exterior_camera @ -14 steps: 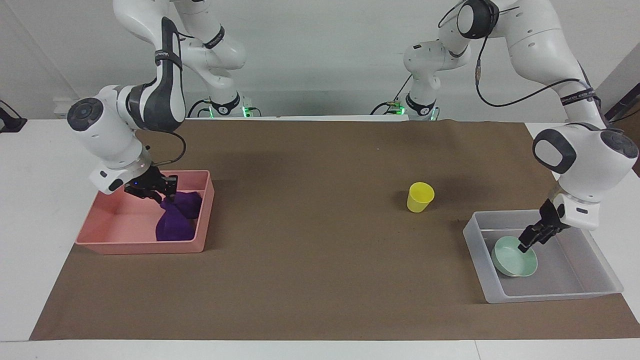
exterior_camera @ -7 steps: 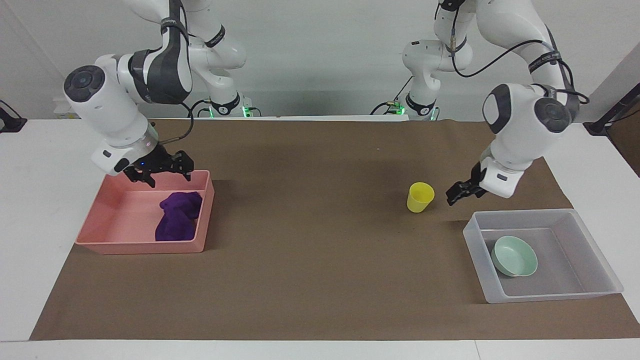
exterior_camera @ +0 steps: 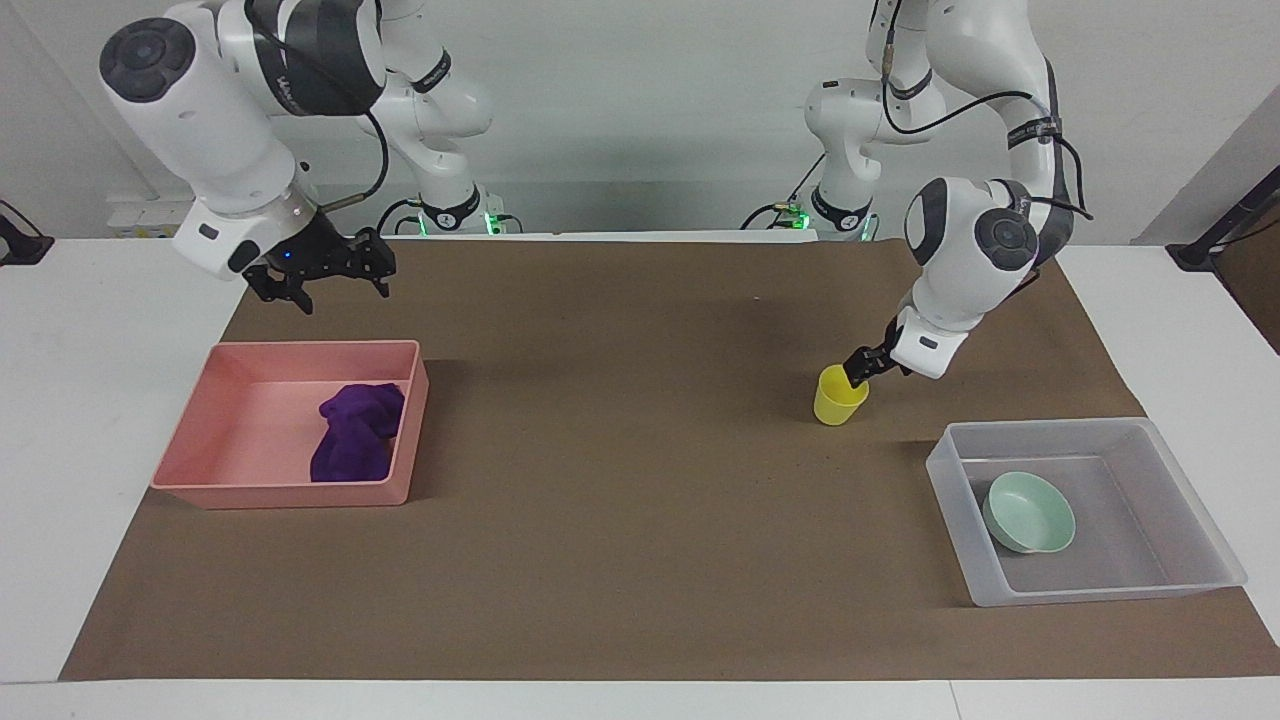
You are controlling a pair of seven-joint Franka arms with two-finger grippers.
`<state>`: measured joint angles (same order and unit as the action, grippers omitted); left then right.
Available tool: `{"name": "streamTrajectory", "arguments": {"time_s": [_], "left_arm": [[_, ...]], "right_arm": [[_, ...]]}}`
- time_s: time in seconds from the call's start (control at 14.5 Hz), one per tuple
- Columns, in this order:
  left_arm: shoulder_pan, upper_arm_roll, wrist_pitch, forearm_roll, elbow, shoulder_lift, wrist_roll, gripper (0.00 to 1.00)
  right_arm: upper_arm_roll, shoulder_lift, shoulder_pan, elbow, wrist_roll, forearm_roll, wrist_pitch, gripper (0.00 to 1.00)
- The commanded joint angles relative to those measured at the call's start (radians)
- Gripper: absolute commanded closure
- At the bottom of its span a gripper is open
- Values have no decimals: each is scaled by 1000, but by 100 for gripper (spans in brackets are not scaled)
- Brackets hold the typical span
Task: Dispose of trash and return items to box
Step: 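Grasp the yellow cup with the left gripper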
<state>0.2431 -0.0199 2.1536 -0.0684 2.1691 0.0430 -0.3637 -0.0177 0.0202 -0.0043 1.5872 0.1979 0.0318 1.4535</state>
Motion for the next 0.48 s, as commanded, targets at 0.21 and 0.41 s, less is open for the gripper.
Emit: {"name": "streamTrajectory", "arguments": {"time_s": [0.21,0.41], "left_arm": [[22,11,115,13,107,-48,-49,100],[22,11,65,13,42,-32,-57,100]], "right_arm": [[-4,-77,-16,43,-12,-12,-84,1],[-4,-95,-10,79,-15,-10,-71,1]]}}
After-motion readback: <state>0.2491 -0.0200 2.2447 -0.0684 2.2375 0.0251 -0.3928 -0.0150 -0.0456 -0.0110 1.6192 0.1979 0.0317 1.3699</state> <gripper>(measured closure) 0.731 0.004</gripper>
